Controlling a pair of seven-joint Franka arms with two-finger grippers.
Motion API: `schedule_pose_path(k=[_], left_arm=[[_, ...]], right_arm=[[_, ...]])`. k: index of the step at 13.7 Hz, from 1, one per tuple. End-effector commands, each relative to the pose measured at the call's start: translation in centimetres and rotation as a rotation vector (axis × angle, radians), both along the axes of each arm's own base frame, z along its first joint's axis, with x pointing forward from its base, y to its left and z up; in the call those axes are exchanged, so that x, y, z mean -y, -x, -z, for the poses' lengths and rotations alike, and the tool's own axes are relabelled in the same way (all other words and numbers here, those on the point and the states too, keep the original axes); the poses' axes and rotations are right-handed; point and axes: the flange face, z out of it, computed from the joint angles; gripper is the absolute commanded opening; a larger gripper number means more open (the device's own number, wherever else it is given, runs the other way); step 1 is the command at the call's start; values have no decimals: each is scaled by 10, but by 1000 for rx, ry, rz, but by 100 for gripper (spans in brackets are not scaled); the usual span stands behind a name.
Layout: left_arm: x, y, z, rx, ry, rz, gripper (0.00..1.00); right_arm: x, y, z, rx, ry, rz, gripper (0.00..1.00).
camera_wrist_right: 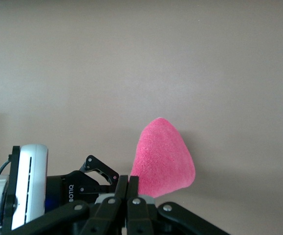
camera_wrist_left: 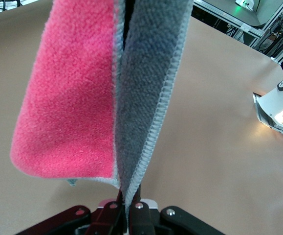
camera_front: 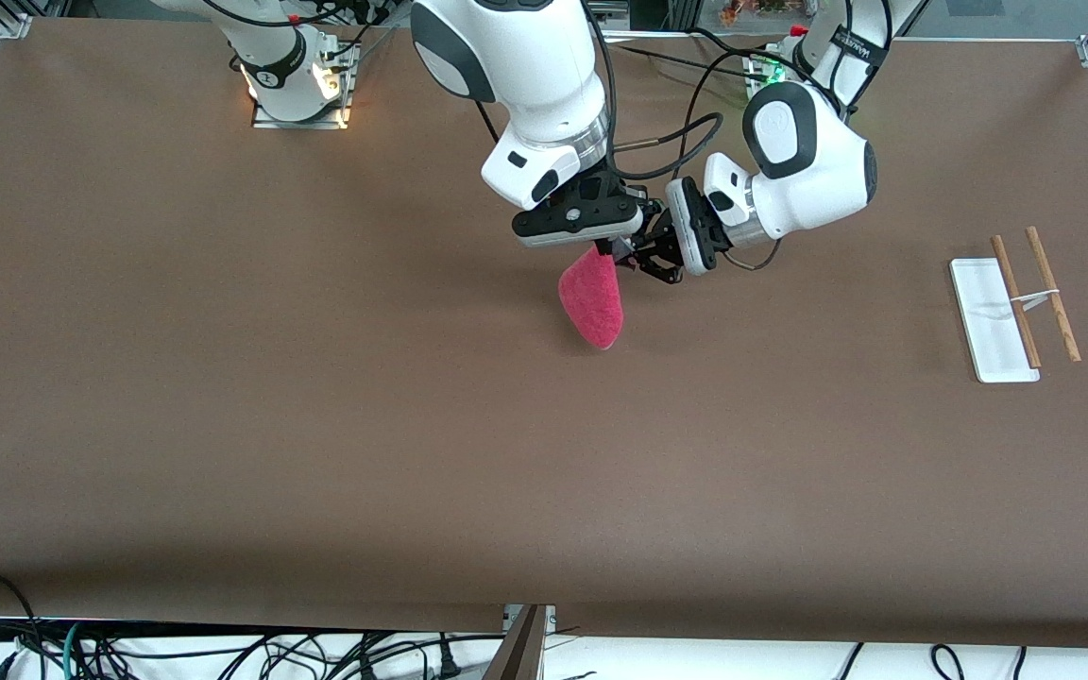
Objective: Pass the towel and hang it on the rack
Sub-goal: 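Grasp the towel edge with the left gripper beside the right gripper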
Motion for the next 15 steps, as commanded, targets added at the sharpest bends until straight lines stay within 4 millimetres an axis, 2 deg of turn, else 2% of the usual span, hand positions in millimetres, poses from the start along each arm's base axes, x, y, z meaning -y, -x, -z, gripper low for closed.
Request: schedule_pose_path(k=[1,2,3,6,7,8,10,13,15], left_arm=[[-8,0,-6,26,5,-15,0],[-12,-3,-8,29,4,-23,0],[-14,-5,-8,30,5,-27,0],[-17,-7,-10,34,5,-31,0],[-19,-9,-11,36,5,-34,0],[-23,-11,-11,35,3,-38,0],[-26,-13,-18,49,1,-42,0],[-69,-42,-30,68,-20,-11,0],[-118,-73,-48,53,-53,41,0]], right_arm=[[-1,4,-7,-2,-13,6,0],[-1,4,-7,-5,-9,7,1],[0,4,-5,-9,-4,8,19],[4,0,-6,-7,-1,6,43],[5,-2,-6,-3,0,6,65],[7,-4,-7,6,2,9,100],[7,-4,-6,7,9,6,100],[11,-7,-4,12,32,-35,100],[22,-14,0,12,79,-91,100]])
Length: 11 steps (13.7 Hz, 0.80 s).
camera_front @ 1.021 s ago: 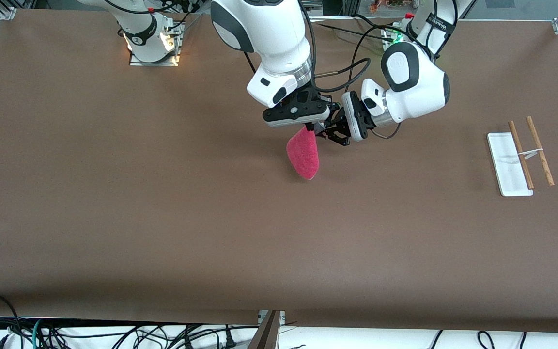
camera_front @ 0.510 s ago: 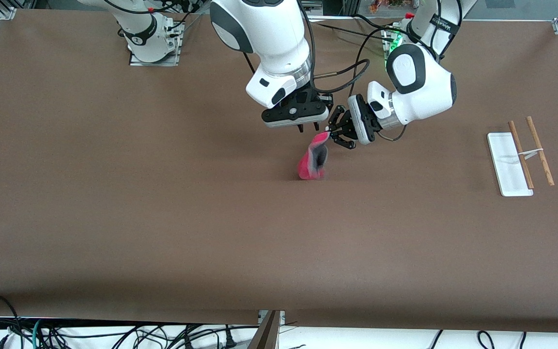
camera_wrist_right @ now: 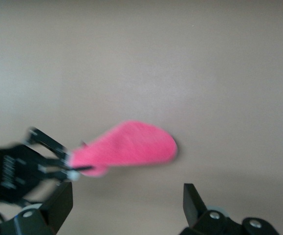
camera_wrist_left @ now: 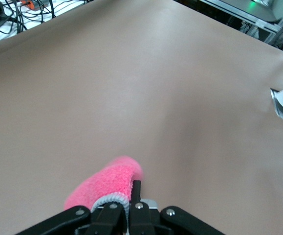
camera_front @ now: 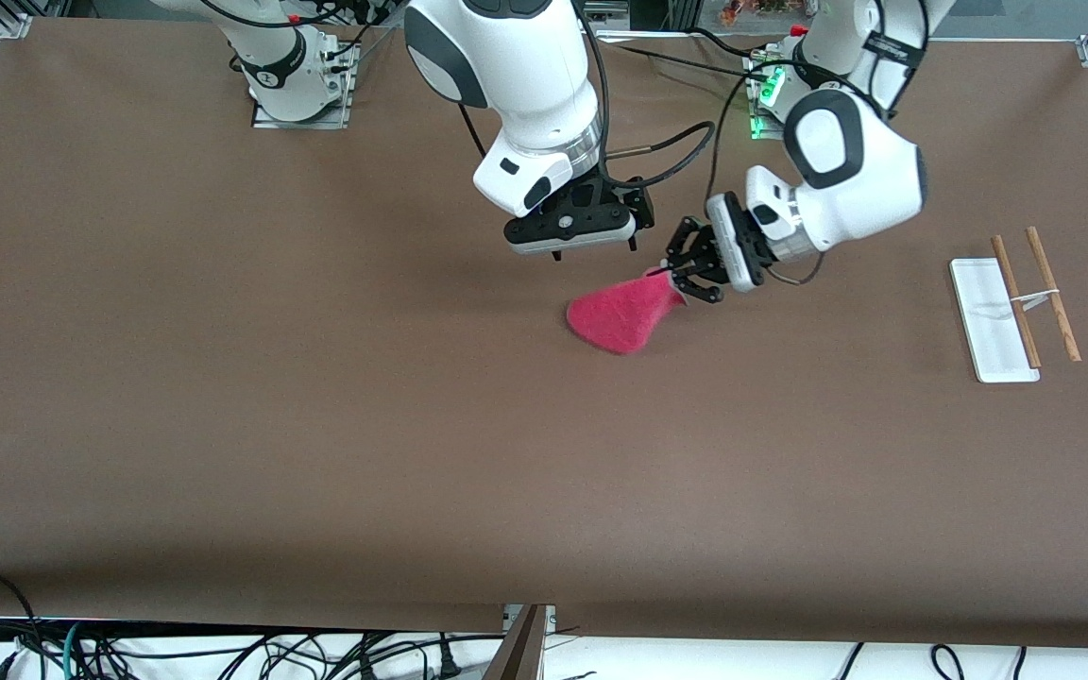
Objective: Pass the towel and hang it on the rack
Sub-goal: 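Grasp the towel edge with the left gripper beside the right gripper, then open the right gripper and withdraw it while the left gripper carries the towel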
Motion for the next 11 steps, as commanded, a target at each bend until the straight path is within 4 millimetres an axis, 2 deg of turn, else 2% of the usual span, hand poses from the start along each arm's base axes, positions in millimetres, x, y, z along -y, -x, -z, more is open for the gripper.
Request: schedule_pose_path(k=[1,3,6,8,11], left_arm=[[-60,-37,-28,-34,-47,69,0],[-107,-59,-48,-98,-135,103,0],[-166,-78,-71,-239,-253,125,0],[-194,-76,-77,-317,-348,104,0],[-258,-66,-77,-425,-475,7,0]], right_arm=[[19,-9,-6,14,68,-67,100],[35,-13,-18,41,119,-121,100],[77,-40,-16,22,203,-190,100],[108,-58,-32,59,234,-204,100],[158,-86,-36,62,318,-261,100]])
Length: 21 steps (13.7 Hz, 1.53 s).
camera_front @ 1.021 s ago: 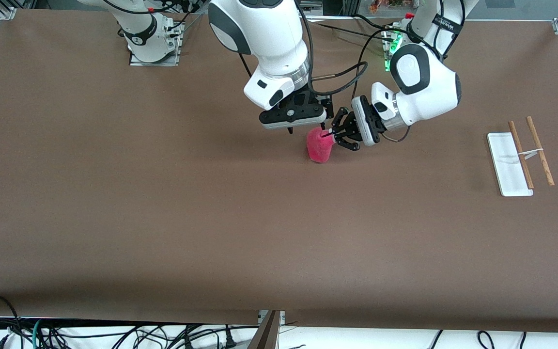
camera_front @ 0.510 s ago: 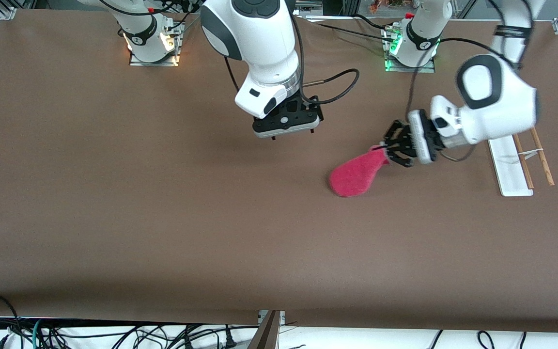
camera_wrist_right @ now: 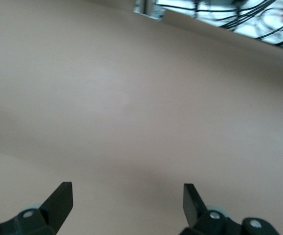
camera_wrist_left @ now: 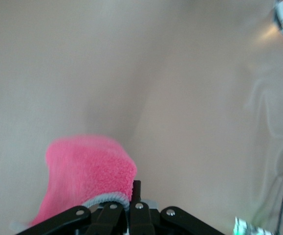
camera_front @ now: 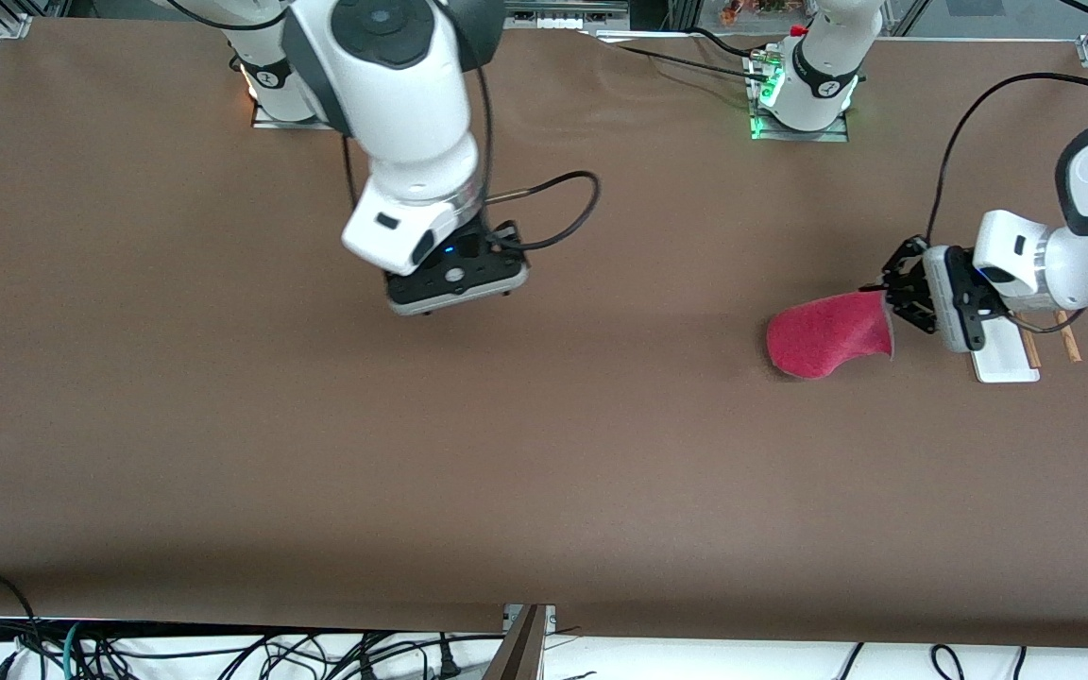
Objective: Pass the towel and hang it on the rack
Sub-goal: 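Open the right gripper and withdraw it while the left gripper carries the towel, then lower the towel over the wooden rack rails with the left gripper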
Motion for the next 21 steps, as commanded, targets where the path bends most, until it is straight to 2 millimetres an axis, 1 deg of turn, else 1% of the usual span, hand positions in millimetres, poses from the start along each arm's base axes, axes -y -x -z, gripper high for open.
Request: schedule_pose_path(k=[1,3,4,5,6,7,8,9,10,11,13,14,15,16,17,18,19,21], left_arm=[[-60,6,-10,-76,-106,-80,0],[-109,13,-19,-88,-179,-119,0],[-131,17,-15,-108,-218,-128,0],[-155,19,-18,-108,-265,-144,0],[-173,22,-14,-121,-325,-142,0],[-188,26,-11,-137,-365,-154,0],[-209,34,-8,-157,-415,-187,0],[-228,39,-10,-168,-467,-208,0],[-246,42,-8,-177,-503,-216,0],[-266,41,-14,-171,-543,-226,0],[-304,46,-10,-194,-623,-225,0],[-316,50,-3,-209,-637,-224,0],[-327,54,6,-222,-633,-233,0],[-330,53,20,-232,-618,-232,0],[-334,49,30,-221,-614,-232,0],[-339,47,40,-207,-611,-235,0],[-349,46,52,-188,-614,-246,0],[-367,45,75,-150,-621,-266,0]], right_arm=[[44,-19,-11,3,68,-54,100],[91,-43,-17,11,78,-23,100],[109,-53,-17,7,70,-15,100],[121,-58,-17,5,68,-13,100],[136,-64,-16,-1,73,0,100],[158,-74,-16,-2,72,27,100],[192,-86,-16,-1,66,67,100],[222,-93,-22,3,58,101,100],[244,-98,-22,-2,61,116,100],[268,-96,-31,-2,58,125,100],[313,-93,-22,-45,45,161,100],[334,-89,-21,-62,30,168,100],[349,-86,-21,-73,20,174,100],[364,-79,-23,-82,8,205,100],[371,-67,-32,-85,-6,205,100],[384,-57,-33,-97,-16,216,100],[392,-49,-36,-101,-17,218,100],[399,-34,-42,-110,-19,221,100]])
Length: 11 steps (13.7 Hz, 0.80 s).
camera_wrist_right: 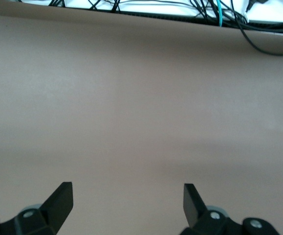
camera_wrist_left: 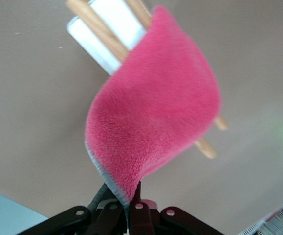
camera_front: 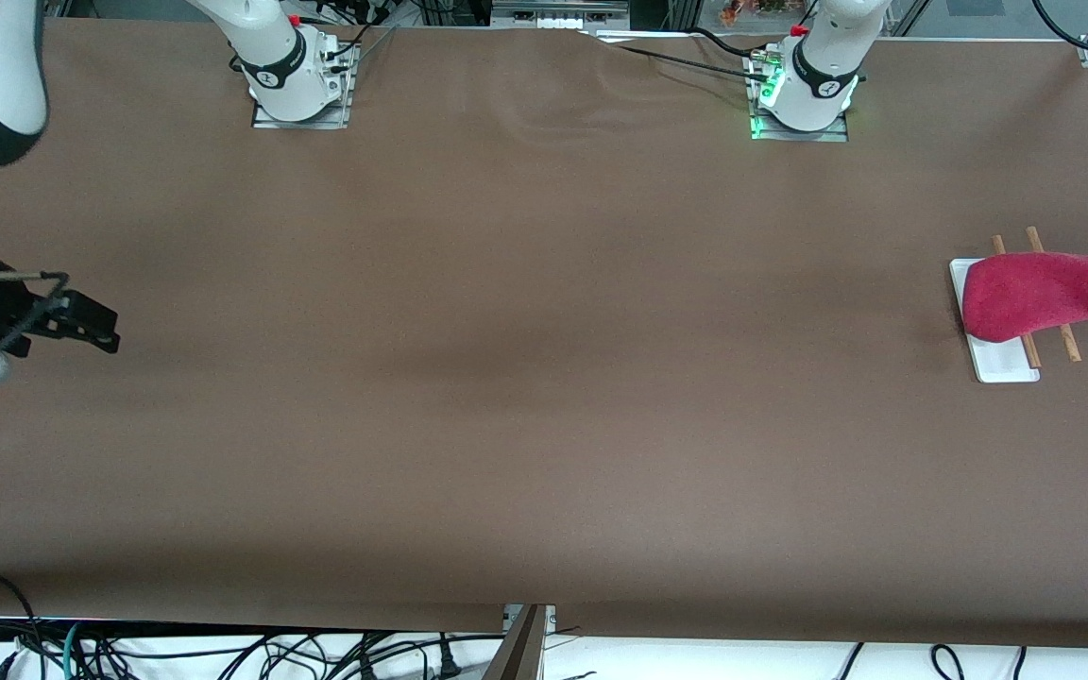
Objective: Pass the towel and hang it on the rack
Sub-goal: 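Lower the towel over the wooden rack rails with the left gripper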
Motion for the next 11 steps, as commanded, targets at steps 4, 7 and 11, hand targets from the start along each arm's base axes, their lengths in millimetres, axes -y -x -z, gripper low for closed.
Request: schedule_pose_path(k=[4,7,11], left_arm=[[-30,-8,38,47,-28,4,0],[-30,-8,44,51,-23,-9,22],[-36,-5,47,55,-14,-31,100]], right_arm=[[19,53,-27,-1,-29,-1,100],[39,77,-41,1,-42,31,100],[27,97,-34,-93,-35,15,100]])
